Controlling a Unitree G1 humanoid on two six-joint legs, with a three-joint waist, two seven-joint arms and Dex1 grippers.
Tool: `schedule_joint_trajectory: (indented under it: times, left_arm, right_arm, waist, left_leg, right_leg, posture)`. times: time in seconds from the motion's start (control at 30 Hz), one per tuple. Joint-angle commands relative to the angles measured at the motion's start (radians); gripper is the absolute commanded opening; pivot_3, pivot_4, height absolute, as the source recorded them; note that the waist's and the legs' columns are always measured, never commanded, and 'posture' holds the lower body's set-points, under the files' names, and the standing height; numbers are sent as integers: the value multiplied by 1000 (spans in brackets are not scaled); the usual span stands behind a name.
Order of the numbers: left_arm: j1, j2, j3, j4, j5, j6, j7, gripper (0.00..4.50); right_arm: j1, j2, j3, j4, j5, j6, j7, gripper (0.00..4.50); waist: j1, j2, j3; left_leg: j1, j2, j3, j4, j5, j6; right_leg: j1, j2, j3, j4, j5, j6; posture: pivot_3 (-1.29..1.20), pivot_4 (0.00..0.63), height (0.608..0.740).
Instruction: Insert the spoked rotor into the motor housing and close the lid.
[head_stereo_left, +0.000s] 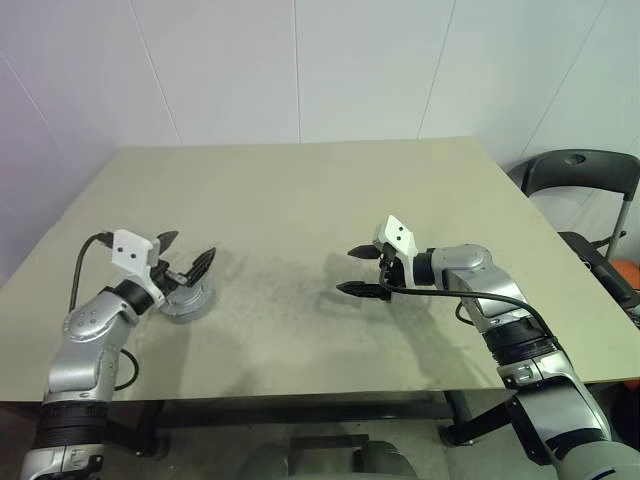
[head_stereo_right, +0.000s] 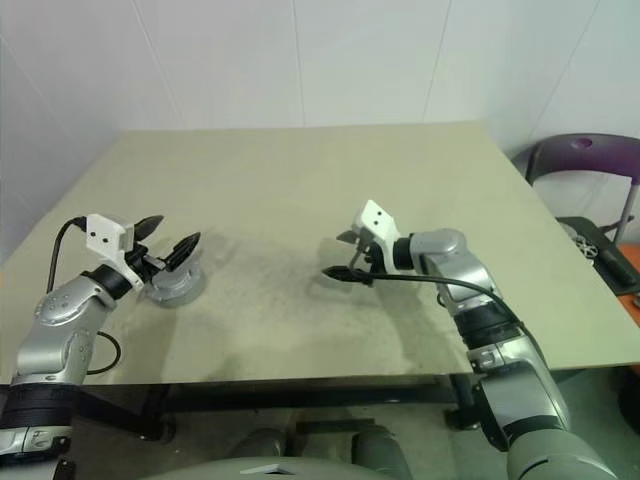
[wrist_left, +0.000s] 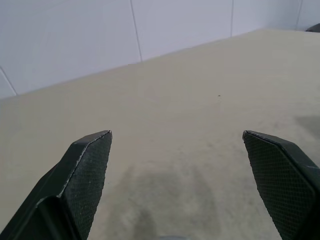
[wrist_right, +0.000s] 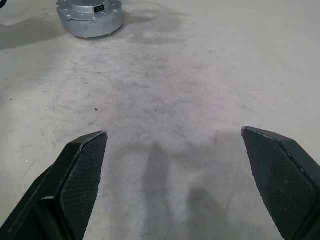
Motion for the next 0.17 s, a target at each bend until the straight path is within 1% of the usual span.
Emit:
schedule_joint_trajectory:
  times: [0.03,0.17]
  left_arm:
    - [-11,1,23,-31,8,-6,-9,4456]
    - [-13,1,33,-37,-7,0,-20,4456]
  right_arm:
    - [-16,7,-23,-14,8,-11,-1,4500]
    - [-16,9,-22,-14,9,-12,-3,4500]
  waist:
    - [0,0,0]
    - [0,0,0]
  left_leg:
    - [0,0,0,0,0,0]
    - [0,0,0,0,0,0]
  right_leg:
    - [0,0,0,0,0,0]
    - [0,0,0,0,0,0]
  posture:
    - [0,0,740]
    - [0,0,740]
